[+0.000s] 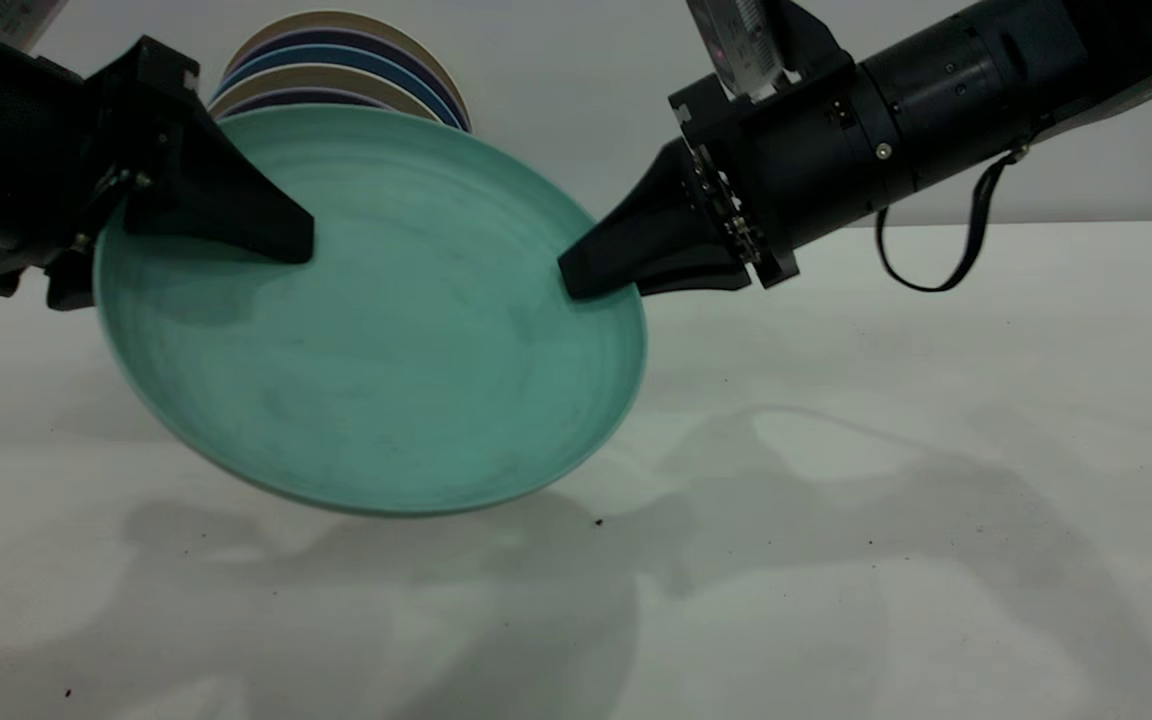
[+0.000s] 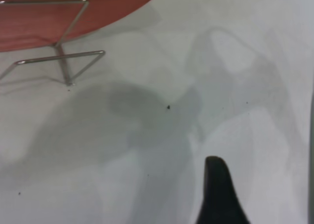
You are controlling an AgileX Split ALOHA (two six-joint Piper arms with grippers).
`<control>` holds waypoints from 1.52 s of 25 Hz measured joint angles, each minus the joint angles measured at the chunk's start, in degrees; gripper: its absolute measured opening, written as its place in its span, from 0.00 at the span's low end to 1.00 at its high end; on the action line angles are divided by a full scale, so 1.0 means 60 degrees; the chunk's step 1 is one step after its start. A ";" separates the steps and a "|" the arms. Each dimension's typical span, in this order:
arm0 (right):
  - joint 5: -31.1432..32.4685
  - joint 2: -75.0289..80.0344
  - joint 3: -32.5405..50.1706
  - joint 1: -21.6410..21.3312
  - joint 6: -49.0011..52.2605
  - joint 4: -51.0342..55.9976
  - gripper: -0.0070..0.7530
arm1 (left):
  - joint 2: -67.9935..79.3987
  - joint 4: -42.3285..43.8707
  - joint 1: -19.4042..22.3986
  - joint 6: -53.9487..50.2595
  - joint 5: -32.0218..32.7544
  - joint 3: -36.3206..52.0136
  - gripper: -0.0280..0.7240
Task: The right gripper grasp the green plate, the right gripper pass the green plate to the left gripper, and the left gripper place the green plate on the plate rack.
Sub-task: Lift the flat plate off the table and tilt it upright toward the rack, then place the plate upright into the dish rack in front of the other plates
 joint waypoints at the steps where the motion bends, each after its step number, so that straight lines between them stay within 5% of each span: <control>1: 0.0040 0.0000 0.0009 0.0000 -0.0142 0.0135 0.06 | 0.0000 -0.0015 0.0000 0.0000 0.0000 -0.0003 0.63; 6: -0.0588 0.0000 0.0009 0.0041 -0.0049 0.0069 0.14 | 0.0000 -0.0148 -0.0009 0.0026 0.0184 -0.0011 0.19; 12: -0.2144 -0.0056 0.0000 -0.0277 0.2122 -0.1845 0.47 | 0.0001 0.0446 -0.0020 0.0850 -0.0494 -0.0011 0.19; 17: -0.1693 -0.0227 0.0000 -0.1308 0.2591 -0.3125 0.64 | -0.0164 0.1911 -0.0020 0.0978 -0.1535 -0.0053 0.19; 21: -0.1154 -0.0485 0.0000 -0.2150 0.2629 -0.3267 0.66 | -0.0288 0.4073 -0.0020 0.1009 -0.1297 -0.0681 0.19; 30: -0.0727 -0.0802 0.0000 -0.3545 0.2723 -0.4068 0.66 | -0.0307 0.9522 -0.0020 0.1021 0.1458 -0.2941 0.19; 34: -0.0727 -0.0809 0.0000 -0.3644 0.2810 -0.4266 0.66 | -0.0307 1.0650 -0.0020 0.1511 0.0857 -0.3555 0.19; 38: -0.0727 -0.0809 0.0000 -0.3644 0.2826 -0.4266 0.66 | -0.0307 1.0161 -0.0020 0.3880 -0.0107 -0.3699 0.19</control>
